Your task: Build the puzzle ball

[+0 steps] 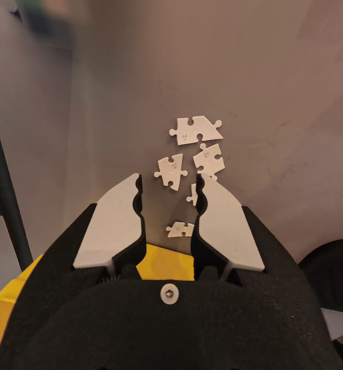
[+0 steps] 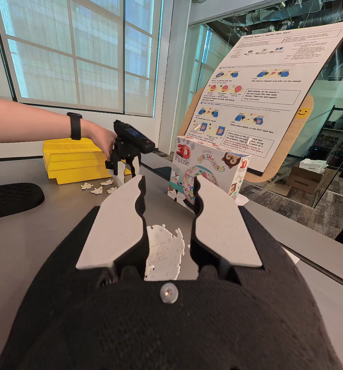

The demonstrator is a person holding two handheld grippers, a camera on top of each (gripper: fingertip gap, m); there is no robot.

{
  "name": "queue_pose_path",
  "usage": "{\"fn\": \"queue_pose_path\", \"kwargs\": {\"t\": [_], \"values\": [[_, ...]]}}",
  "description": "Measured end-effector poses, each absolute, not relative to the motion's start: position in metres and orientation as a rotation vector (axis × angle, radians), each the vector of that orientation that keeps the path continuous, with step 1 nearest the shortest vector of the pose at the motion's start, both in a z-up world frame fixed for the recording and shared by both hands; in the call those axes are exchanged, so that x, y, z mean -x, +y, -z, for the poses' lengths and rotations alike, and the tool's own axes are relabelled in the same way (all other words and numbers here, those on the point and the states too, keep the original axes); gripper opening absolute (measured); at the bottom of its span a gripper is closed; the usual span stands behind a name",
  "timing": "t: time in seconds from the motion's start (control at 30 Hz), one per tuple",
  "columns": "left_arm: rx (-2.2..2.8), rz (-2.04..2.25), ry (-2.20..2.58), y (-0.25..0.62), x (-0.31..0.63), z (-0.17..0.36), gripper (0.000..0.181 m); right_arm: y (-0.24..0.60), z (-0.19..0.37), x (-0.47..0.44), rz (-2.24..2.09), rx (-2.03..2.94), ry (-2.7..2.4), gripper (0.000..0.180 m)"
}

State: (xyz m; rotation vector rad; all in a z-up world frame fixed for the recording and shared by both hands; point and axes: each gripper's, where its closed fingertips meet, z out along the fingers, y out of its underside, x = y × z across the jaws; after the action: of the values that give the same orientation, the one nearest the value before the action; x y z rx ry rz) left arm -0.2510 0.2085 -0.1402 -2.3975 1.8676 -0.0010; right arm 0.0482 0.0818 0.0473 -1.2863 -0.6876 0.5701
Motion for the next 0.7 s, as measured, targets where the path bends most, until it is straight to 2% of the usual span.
{"fn": "queue_pose_path", "kwargs": {"t": [0.23,0.57,0.7], "values": [[2.447,-0.002,1.914,0.208,0.255,0.144,0.043,0.082,-0.045,-0.047,-0.577,1.295,-0.693,0.046],[2.357,-0.153,2.079,0.211,0.260,0.155,0.043,0.080,-0.046,-0.045,-0.573,1.293,-0.711,0.046],[2.374,-0.072,2.087,0.204,0.257,0.156,0.028,0.079,-0.047,-0.044,-0.578,1.290,-0.711,0.046]]}}
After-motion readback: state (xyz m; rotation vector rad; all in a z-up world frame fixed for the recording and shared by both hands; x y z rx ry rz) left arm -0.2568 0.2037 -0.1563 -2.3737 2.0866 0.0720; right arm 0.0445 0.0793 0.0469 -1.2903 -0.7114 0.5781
